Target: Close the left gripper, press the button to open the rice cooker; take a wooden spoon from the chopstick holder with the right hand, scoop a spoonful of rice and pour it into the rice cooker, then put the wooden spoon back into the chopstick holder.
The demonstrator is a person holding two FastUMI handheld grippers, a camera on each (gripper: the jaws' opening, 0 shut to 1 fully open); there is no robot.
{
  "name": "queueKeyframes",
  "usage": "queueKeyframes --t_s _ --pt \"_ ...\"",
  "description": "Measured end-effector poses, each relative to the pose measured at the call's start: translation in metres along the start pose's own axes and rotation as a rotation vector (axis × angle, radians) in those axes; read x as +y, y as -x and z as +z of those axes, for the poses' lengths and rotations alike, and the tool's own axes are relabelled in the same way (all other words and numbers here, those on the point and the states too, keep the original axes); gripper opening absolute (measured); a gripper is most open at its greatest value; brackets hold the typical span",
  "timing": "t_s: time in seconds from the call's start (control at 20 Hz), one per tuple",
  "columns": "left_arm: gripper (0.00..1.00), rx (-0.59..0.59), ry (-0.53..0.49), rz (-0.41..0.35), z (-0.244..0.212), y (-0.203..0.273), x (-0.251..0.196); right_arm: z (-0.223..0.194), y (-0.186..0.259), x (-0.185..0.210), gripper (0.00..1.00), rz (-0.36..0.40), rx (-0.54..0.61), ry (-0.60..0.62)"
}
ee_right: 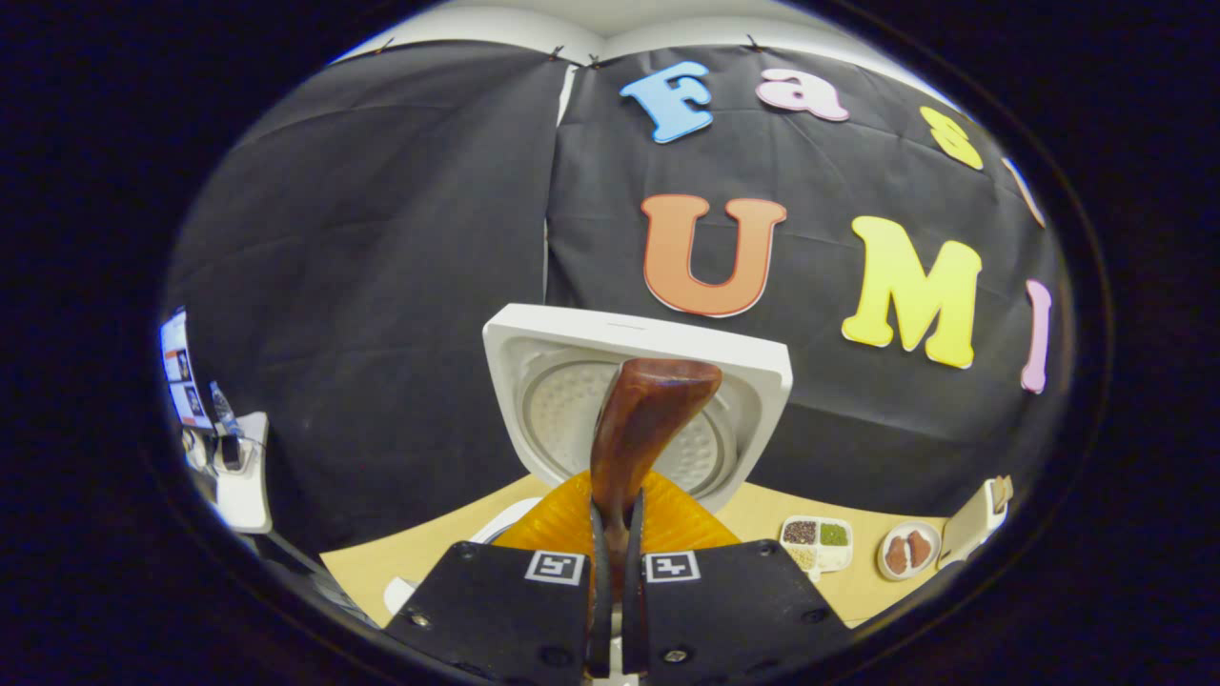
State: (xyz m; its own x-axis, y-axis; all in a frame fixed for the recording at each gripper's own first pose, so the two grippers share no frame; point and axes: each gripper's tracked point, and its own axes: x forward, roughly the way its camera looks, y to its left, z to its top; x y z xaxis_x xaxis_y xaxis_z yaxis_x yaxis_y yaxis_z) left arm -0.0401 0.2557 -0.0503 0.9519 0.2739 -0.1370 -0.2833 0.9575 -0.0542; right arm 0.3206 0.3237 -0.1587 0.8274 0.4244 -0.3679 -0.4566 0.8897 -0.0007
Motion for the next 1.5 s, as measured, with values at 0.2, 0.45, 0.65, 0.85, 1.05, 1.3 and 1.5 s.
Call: queueKeyframes --t_s 0.2,0.45,0.65,0.85,1.05,1.3,1.5 --pt "0.94 0.001 -0.002 -0.015 0.000 0.002 -0.015 0.023 0.040 -0.027 0.10 0.003 -0.044 -0.132" --pt "0.94 -0.011 -0.024 -0.054 0.008 -0.007 -0.051 0.023 0.118 -0.088 0.10 -0.008 -0.075 -0.290" --pt "0.94 -0.010 -0.027 -0.100 0.009 -0.027 -0.093 0.011 0.179 -0.156 0.10 -0.069 -0.090 -0.382" --pt "0.94 -0.006 -0.022 -0.166 0.008 -0.044 -0.136 -0.001 0.235 -0.231 0.10 -0.177 -0.126 -0.408" --pt "0.94 -0.015 -0.029 -0.212 0.006 -0.061 -0.173 -0.028 0.291 -0.308 0.10 -0.322 -0.146 -0.432" --pt "0.94 -0.001 -0.035 -0.233 -0.004 -0.083 -0.205 -0.095 0.331 -0.394 0.10 -0.495 -0.082 -0.500" --pt "0.94 0.029 -0.050 -0.220 -0.013 -0.098 -0.218 -0.166 0.323 -0.437 0.10 -0.570 -0.008 -0.566"
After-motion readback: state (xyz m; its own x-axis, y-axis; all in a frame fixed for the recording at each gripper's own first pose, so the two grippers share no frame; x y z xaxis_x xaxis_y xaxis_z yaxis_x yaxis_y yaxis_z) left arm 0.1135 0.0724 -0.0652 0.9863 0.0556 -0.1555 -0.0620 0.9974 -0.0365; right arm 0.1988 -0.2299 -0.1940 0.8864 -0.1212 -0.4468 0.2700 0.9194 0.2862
